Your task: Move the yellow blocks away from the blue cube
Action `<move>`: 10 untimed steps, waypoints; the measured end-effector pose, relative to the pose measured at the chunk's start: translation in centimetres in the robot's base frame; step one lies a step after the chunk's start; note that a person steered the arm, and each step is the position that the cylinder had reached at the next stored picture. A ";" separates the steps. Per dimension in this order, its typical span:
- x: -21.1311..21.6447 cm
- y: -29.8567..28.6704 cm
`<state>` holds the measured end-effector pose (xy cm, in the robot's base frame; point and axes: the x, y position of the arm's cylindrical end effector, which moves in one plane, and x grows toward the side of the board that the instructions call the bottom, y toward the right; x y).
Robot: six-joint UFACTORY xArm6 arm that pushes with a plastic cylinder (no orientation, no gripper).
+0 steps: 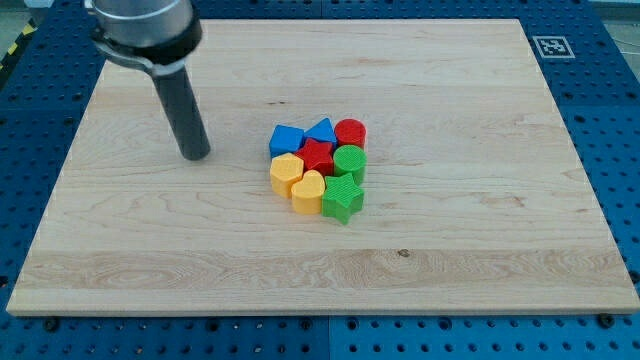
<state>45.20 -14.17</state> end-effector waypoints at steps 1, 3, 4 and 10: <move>1.5 1.9; 1.9 5.5; 2.1 7.8; -2.5 11.8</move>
<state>42.70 -2.32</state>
